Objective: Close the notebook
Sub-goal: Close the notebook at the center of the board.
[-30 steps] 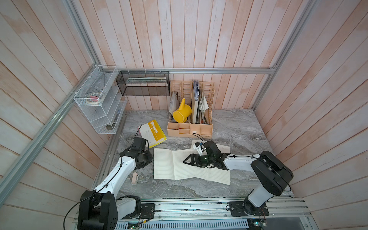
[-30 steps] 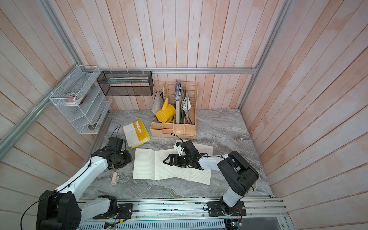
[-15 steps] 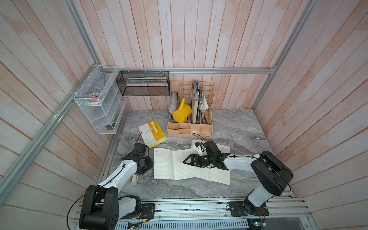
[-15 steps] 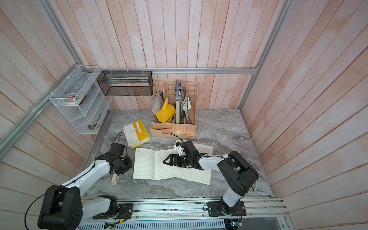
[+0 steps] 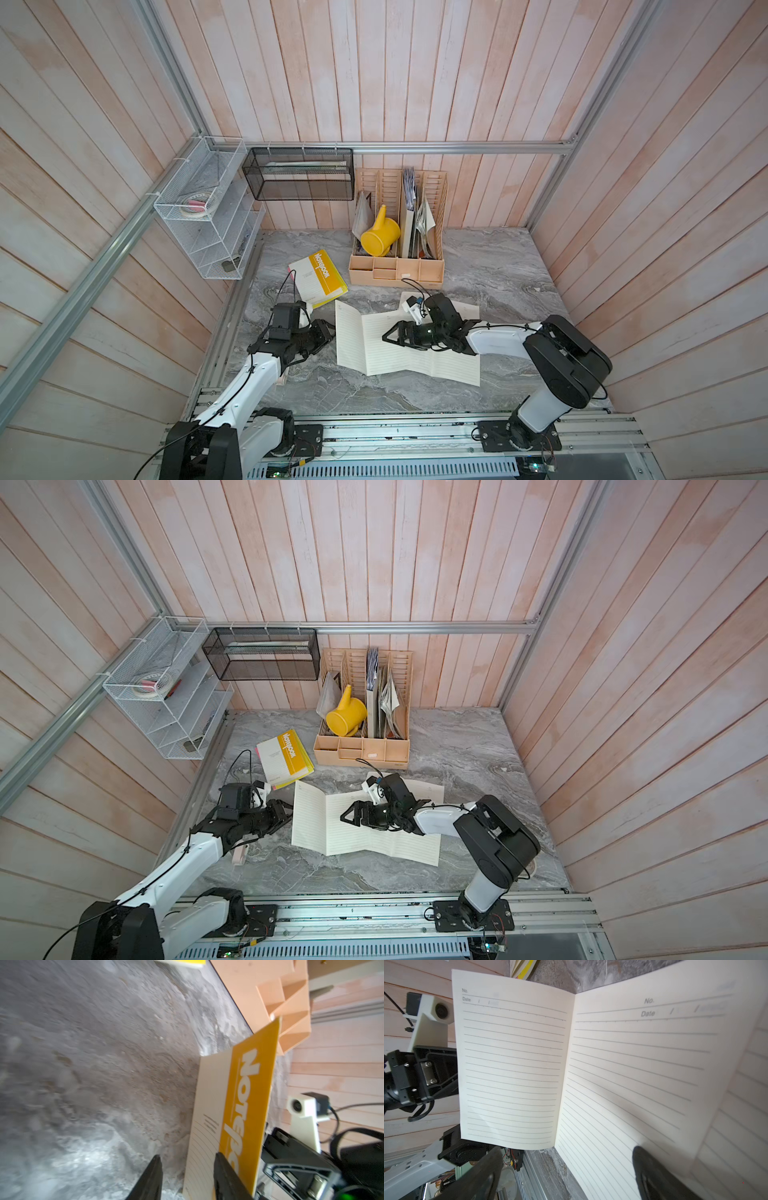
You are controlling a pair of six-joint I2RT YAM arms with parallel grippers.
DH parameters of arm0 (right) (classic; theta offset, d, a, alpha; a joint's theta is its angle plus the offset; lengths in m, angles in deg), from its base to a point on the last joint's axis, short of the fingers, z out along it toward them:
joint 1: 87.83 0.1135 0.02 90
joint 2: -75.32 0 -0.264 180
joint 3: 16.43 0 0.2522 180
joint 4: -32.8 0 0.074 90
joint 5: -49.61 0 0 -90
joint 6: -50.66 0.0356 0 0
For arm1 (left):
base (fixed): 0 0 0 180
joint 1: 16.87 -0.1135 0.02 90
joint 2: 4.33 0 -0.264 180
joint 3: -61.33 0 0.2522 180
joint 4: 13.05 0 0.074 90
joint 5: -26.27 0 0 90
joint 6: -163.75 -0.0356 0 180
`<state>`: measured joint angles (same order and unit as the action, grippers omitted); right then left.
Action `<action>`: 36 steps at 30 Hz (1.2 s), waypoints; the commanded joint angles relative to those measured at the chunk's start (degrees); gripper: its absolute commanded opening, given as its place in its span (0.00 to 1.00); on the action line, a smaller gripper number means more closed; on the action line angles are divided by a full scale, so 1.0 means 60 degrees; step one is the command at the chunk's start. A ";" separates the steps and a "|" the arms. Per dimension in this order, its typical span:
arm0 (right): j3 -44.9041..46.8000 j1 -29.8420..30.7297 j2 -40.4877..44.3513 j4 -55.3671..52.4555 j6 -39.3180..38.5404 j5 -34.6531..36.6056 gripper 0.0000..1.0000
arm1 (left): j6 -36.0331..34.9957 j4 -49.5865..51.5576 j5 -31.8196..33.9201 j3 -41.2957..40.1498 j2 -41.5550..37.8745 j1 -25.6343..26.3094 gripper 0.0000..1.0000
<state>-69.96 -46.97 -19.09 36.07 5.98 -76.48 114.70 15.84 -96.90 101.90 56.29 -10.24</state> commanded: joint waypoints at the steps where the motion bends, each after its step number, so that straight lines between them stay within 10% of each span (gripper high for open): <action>1: 0.0087 0.0064 -0.0158 0.0121 -0.0087 -0.0139 0.98 | 0.0455 -0.1464 -0.1579 -0.0357 0.0049 -0.0034 0.44; 36: -0.0338 0.0016 0.1007 -0.0622 -0.0572 0.0013 0.98 | 0.1788 -0.6002 -0.1861 0.0046 0.4159 0.2144 0.44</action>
<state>-70.05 -46.99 -14.59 34.28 4.21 -76.46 125.19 -16.31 -108.44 100.48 78.89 1.30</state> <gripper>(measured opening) 0.983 0.444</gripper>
